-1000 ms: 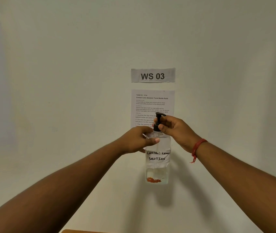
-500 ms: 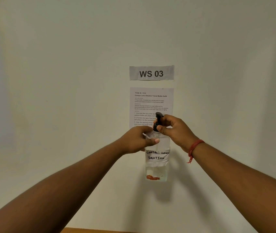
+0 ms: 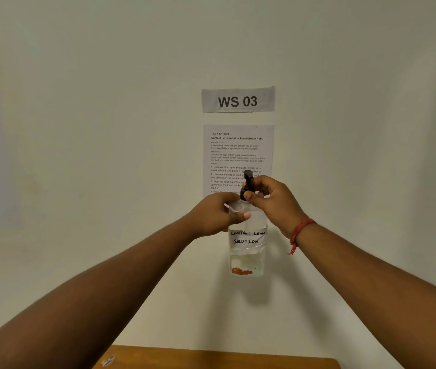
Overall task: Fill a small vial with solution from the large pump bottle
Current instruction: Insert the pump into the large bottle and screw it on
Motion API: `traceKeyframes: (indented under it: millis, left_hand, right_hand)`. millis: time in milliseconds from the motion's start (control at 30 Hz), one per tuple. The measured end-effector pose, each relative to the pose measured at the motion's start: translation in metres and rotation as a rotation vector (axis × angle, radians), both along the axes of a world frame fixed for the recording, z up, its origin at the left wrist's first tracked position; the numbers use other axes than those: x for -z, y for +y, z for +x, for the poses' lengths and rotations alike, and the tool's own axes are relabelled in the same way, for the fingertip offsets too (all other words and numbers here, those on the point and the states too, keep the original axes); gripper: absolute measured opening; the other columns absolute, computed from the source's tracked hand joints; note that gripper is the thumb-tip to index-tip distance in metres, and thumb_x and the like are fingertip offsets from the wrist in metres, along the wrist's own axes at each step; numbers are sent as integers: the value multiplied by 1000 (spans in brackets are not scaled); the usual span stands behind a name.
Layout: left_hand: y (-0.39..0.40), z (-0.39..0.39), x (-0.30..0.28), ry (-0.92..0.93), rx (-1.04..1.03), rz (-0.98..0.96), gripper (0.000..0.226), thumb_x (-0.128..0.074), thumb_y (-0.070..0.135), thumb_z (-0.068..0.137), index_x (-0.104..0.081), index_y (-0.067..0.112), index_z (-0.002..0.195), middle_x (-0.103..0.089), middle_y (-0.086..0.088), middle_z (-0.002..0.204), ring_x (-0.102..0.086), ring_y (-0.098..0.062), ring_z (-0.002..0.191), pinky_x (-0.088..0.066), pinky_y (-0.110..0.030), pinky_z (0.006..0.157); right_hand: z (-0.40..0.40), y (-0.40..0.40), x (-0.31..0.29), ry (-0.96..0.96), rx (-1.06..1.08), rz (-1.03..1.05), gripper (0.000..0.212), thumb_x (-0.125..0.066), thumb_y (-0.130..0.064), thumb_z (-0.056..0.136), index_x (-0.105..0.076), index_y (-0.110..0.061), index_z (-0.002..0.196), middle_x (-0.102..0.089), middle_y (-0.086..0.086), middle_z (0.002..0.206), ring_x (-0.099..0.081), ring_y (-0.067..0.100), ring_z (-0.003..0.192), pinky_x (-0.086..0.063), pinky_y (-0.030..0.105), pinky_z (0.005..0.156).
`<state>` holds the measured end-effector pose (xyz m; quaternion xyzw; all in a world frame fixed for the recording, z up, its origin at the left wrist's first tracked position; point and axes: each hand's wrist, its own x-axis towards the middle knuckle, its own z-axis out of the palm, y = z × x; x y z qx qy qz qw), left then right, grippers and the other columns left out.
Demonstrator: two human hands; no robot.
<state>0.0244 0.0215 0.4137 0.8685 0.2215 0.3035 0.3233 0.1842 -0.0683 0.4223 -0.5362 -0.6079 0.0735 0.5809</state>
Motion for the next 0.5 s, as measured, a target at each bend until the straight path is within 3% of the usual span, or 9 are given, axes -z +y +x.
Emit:
traceKeyframes:
  millis: [333,500]
  left_hand:
    - [2,1,50,49,-33,-92,50,-75,34,91,-59,10,132,-66,-7,123,-69,-24,106,-63,-50,83]
    - [4,1,97,104,-47,-130,55,-74,34,91,-56,12,138,-65,-5,126,-66,-21,110,-62,-49,86]
  right_hand:
    - [-3,8,66,113,-4,-68,24,-65,-26,92,-65,-24,116,-71,-4,112,-65,10,109,-48,40,103]
    - [-6,5,122,170,0,-156,21,-62,-37,94,-66,-29,113,-71,-12,109,-65,2,105,-50,32,99]
